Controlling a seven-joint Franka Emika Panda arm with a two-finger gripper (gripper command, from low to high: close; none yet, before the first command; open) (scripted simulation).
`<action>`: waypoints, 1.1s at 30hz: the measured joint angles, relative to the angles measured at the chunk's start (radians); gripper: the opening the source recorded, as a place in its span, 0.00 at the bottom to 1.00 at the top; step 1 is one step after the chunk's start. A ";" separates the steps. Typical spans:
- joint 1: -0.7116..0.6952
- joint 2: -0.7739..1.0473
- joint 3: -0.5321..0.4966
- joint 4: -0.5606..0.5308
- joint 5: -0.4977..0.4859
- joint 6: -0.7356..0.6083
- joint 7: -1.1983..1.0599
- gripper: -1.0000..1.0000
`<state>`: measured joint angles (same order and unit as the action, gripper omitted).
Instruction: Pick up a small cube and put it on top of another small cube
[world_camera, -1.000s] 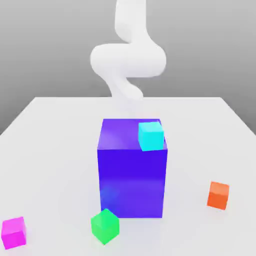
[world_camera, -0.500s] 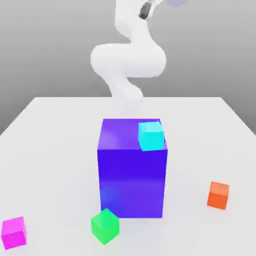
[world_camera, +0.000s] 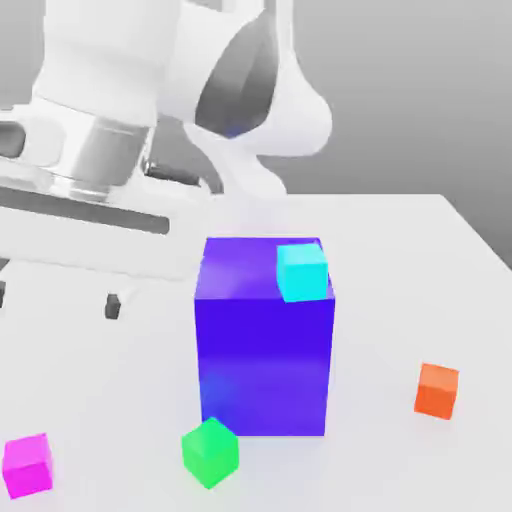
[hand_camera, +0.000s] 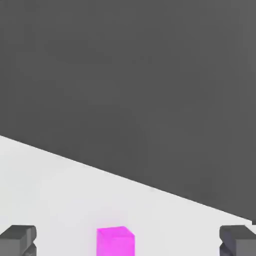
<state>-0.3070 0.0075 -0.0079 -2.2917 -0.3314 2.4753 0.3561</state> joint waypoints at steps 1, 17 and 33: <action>-0.014 0.025 -0.005 -0.002 0.017 0.014 -0.028 0.50; -0.274 0.488 0.031 0.014 0.298 0.298 -0.434 0.00; -0.192 0.214 0.021 -0.013 0.112 0.053 -0.369 0.00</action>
<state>-0.4993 0.2218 0.0131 -2.3046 -0.2195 2.5286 -0.0124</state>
